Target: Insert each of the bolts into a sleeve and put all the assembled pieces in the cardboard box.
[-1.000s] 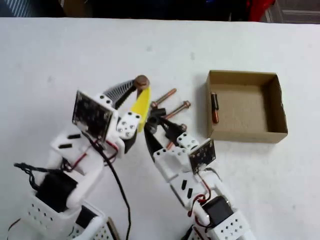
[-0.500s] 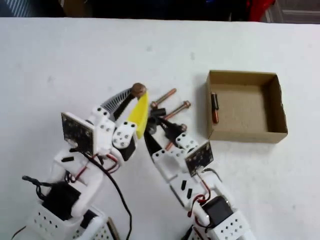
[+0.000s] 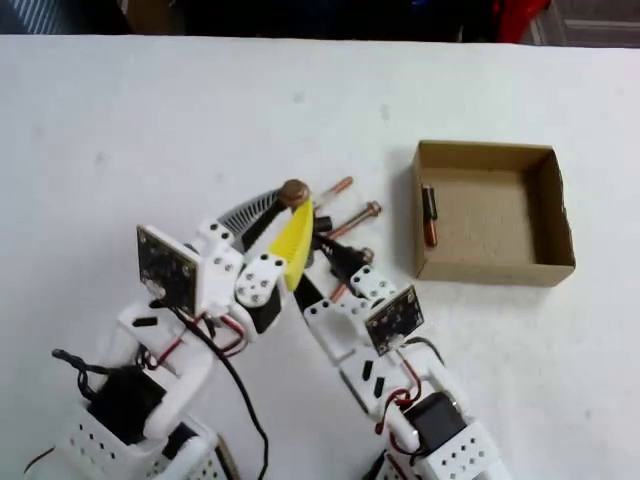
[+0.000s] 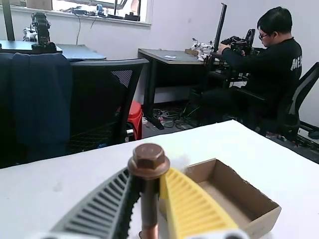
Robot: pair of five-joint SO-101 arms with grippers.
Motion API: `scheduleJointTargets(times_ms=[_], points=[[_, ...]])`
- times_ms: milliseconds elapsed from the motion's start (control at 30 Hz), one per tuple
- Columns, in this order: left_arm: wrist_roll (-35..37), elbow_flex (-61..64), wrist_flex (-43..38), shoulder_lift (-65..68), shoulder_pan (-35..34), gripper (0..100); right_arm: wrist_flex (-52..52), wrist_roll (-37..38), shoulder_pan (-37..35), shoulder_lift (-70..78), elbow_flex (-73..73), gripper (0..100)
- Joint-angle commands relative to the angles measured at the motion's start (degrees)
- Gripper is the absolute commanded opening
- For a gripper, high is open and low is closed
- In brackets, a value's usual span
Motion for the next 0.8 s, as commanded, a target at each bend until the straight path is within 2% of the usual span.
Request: scheduleJointTargets(times_ms=[0,767], points=[[0.6,-0.6,-0.2,-1.3,0.7,2,-0.5,0.7,-0.1,-0.7,0.4,1.7],[0.2,8.6,-0.8,-7.3,0.6,2,-0.1,0.7,-0.2,-0.7,0.4,1.7]])
